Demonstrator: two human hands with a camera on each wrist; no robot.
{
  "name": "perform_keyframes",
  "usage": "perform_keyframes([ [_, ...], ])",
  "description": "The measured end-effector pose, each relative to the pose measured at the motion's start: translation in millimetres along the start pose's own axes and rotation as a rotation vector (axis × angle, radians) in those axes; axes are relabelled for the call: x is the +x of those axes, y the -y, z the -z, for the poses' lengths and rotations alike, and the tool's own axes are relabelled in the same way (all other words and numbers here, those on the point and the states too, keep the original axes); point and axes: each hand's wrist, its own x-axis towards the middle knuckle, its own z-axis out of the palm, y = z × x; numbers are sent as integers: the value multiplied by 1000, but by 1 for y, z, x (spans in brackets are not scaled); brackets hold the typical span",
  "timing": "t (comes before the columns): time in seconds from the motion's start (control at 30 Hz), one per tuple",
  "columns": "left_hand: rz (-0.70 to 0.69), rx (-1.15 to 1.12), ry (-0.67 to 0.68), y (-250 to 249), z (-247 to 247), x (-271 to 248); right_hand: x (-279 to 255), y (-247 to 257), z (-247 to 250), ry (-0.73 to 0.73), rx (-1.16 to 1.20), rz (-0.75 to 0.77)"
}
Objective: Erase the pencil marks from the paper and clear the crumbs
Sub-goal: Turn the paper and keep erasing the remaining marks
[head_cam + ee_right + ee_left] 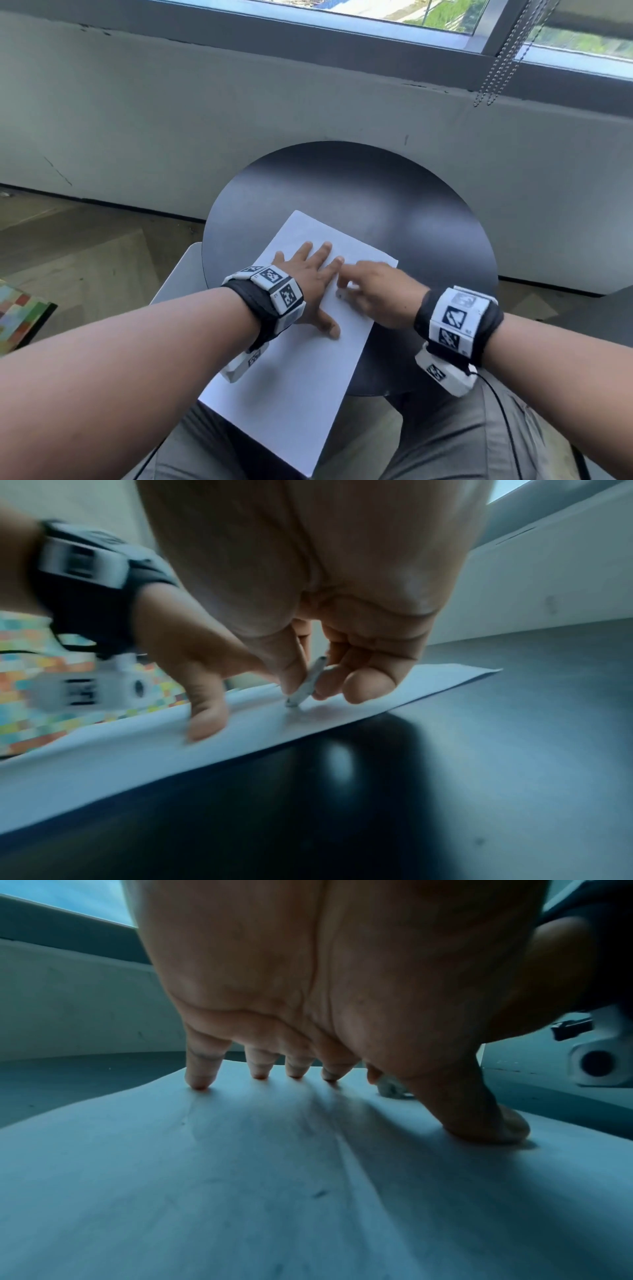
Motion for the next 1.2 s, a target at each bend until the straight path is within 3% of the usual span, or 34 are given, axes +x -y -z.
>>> perform_keyframes([
  [0.07, -6, -19, 5, 0, 0, 0, -2, 4, -2, 56, -6, 45],
  [0.23, 1, 1, -24, 1, -1, -2, 26, -3, 13, -112, 43, -156],
  [0.4, -2, -39, -18, 2, -2, -1, 7, 10, -3, 73, 36, 65],
  [0.57, 10, -10, -31, 1, -3, 0, 30, -2, 13, -119, 25, -158],
  [0.63, 14, -20, -21, 1, -2, 1, 27, -2, 10, -102, -6, -110],
  [0.77, 18, -43, 4, 1, -1, 2, 9, 3, 5, 70, 31, 76],
  [0.9, 26, 11, 0, -2, 1, 2, 22, -14, 14, -68, 55, -171],
  [0.97, 30, 23, 11, -3, 4, 2, 17, -16, 10, -75, 24, -142],
  [1.1, 23, 31, 29, -5, 7, 3, -2, -7, 2, 96, -6, 38],
  [1.2, 31, 56, 19, -6, 7, 4, 15, -18, 14, -11, 32, -104],
])
